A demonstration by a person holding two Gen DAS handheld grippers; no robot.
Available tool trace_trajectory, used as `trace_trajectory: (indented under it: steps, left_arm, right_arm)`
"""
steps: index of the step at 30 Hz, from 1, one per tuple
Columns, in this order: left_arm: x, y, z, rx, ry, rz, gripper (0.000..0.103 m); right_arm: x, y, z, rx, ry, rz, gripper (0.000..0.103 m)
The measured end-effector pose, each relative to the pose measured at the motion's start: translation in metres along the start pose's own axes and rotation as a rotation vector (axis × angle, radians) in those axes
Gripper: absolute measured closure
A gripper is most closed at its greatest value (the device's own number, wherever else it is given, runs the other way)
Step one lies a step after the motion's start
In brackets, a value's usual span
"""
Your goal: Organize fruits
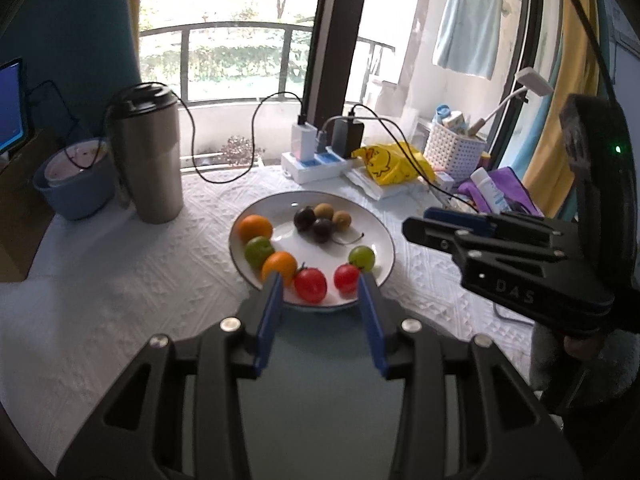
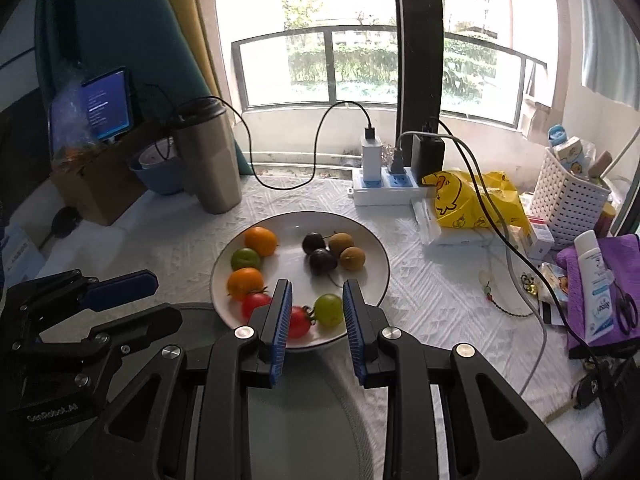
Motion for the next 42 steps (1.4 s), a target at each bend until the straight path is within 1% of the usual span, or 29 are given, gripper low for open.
trace_trajectory:
  steps: [13,14,16,18,20,22,23,24,25,26,27,28,31,34,36,40,42]
  left_arm:
    - [-0.029,0.04,-0.005,0.057,0.023,0.0,0.061]
    - [-0.031,0.043,-0.005,0.061,0.024,0.0,0.059]
    - [-0.036,0.05,-0.007,0.07,0.029,0.001,0.053]
    - [-0.039,0.056,-0.008,0.081,0.035,0.005,0.04]
    - [-0.042,0.064,-0.007,0.084,0.037,0.013,0.037]
    - [-0.044,0.071,-0.006,0.089,0.036,0.018,0.037]
    - [-0.045,0.074,-0.006,0.094,0.035,0.019,0.037]
    - [-0.046,0.078,-0.004,0.101,0.031,0.02,0.036]
    - [-0.047,0.081,-0.004,0.105,0.027,0.021,0.035]
    - [-0.048,0.084,-0.003,0.111,0.022,0.022,0.031]
    - [-0.048,0.088,-0.003,0.114,0.017,0.025,0.024]
    - [-0.049,0.092,-0.002,0.115,0.015,0.029,0.022]
    - [-0.051,0.105,0.003,0.128,0.004,0.041,0.021]
    - [-0.051,0.116,0.006,0.138,-0.004,0.053,0.016]
    - [-0.049,0.126,0.009,0.139,-0.008,0.071,0.013]
    - [-0.043,0.139,0.013,0.154,-0.011,0.099,0.012]
    - [-0.038,0.148,0.016,0.161,-0.014,0.123,0.012]
  right_arm:
    - [-0.024,0.041,-0.035,0.01,0.03,0.025,0.075]
    - [-0.026,0.044,-0.038,0.011,0.031,0.027,0.075]
    - [-0.03,0.05,-0.041,0.012,0.033,0.032,0.075]
    - [-0.034,0.056,-0.045,0.011,0.034,0.037,0.075]
    - [-0.039,0.063,-0.048,0.009,0.035,0.041,0.074]
    - [-0.043,0.07,-0.05,0.009,0.035,0.048,0.074]
    - [-0.045,0.074,-0.051,0.008,0.034,0.052,0.071]
    - [-0.046,0.077,-0.052,0.007,0.033,0.056,0.066]
    - [-0.048,0.081,-0.053,0.008,0.029,0.061,0.065]
    - [-0.049,0.085,-0.053,0.008,0.026,0.066,0.065]
    - [-0.05,0.088,-0.053,0.007,0.024,0.07,0.065]
    - [-0.051,0.092,-0.054,0.006,0.023,0.076,0.064]
    - [-0.054,0.104,-0.056,0.0,0.021,0.09,0.064]
    - [-0.055,0.118,-0.058,-0.009,0.023,0.104,0.062]
    - [-0.055,0.129,-0.06,-0.013,0.025,0.119,0.058]
    - [-0.051,0.15,-0.06,-0.028,0.03,0.153,0.057]
    - [-0.048,0.16,-0.06,-0.035,0.029,0.17,0.054]
Point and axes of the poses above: each gripper's, at about its wrist camera, not at the fingertips, and y roughly against the way its jaws point, z to its right, x to its top, the point moved 4 cm from there along -y, roughly the way its jaws point, and after that the axes turned 10 degrees about -y, right-handed, at the moved point
